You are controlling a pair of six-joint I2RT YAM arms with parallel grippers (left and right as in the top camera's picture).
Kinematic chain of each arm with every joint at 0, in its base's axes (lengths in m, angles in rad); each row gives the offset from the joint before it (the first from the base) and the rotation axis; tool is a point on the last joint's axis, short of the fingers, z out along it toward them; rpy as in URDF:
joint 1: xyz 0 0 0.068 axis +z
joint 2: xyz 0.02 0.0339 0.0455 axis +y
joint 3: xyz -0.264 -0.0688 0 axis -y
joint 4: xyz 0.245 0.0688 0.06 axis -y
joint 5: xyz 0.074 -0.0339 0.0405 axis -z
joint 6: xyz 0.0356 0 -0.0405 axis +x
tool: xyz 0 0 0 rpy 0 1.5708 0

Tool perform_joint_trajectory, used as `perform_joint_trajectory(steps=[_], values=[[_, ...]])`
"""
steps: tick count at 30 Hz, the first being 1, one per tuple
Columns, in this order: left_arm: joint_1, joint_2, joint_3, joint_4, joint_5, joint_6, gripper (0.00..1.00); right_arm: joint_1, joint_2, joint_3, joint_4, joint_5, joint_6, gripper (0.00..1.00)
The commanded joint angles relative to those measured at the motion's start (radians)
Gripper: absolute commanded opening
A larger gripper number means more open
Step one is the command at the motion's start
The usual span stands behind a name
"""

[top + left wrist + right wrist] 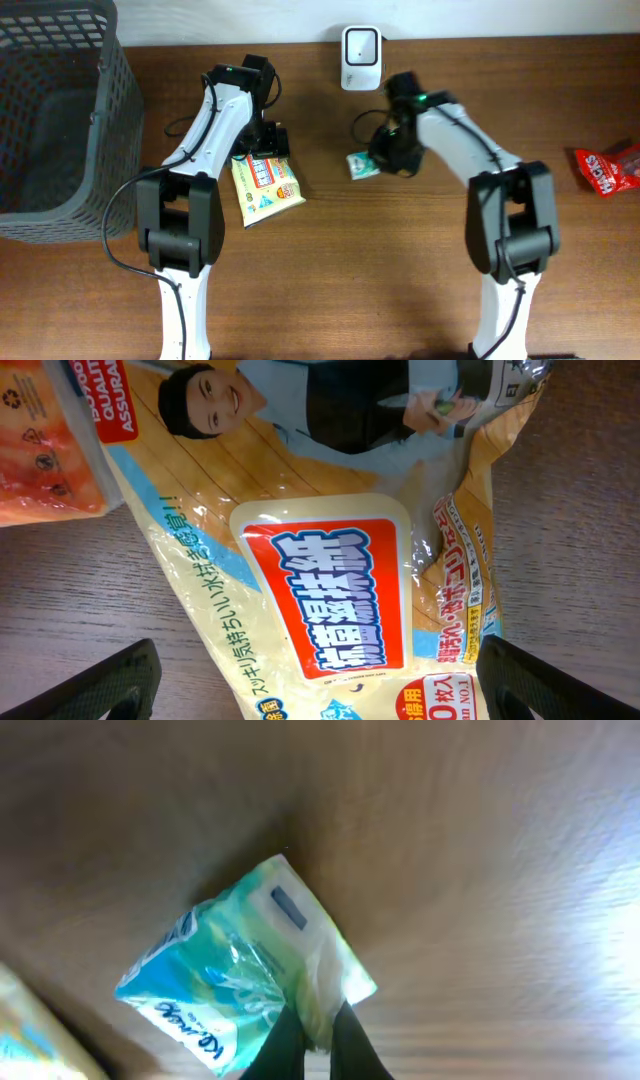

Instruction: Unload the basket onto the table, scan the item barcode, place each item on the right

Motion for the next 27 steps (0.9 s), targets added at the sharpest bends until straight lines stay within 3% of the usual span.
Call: perform_joint_trajectory(steps=[1,2,3,4,9,10,11,12,16,20,26,27], values=[[0.001,-0.001,-0.008,0.001,-0.014,0.005,0.99,-0.076,-0.002,0.104,-0.103,-0.126,-0.518,0.04],[0.001,-0.001,-0.008,0.002,-0.014,0.005,0.99,-0.092,-0.002,0.134,-0.152,-0.125,-0.6,0.06],[0.0,-0.001,-0.008,0.004,-0.014,0.005,0.99,-0.11,-0.002,0.171,-0.213,-0.097,-0.671,0.25],[-0.001,-0.001,-0.008,0.005,-0.014,0.005,0.99,-0.117,-0.002,0.187,-0.24,-0.072,-0.684,0.33],[-0.005,-0.001,-0.008,0.009,-0.014,0.005,0.99,-0.124,-0.002,0.209,-0.332,0.023,-0.758,0.46],[-0.005,-0.001,-0.008,0.009,-0.014,0.005,0.99,-0.124,-0.002,0.206,-0.335,0.03,-0.757,0.56],[-0.005,-0.001,-0.008,0.008,-0.014,0.005,0.99,-0.124,-0.002,0.204,-0.34,0.029,-0.734,0.74],[-0.005,-0.001,-0.008,0.008,-0.014,0.005,0.99,-0.124,-0.002,0.204,-0.343,0.03,-0.686,0.8],[-0.006,-0.001,-0.008,0.006,-0.014,0.005,0.99,-0.124,-0.002,0.192,-0.34,0.032,-0.499,0.8],[-0.006,-0.001,-0.008,-0.002,-0.014,0.005,0.99,-0.125,-0.002,0.156,-0.294,0.087,-0.53,0.8],[-0.006,-0.001,-0.008,0.0,-0.013,0.005,0.99,-0.124,-0.002,0.065,-0.198,0.01,-0.582,0.75],[-0.006,-0.001,-0.008,-0.002,-0.013,0.005,0.99,-0.124,-0.002,0.06,-0.19,0.0,-0.582,0.7]])
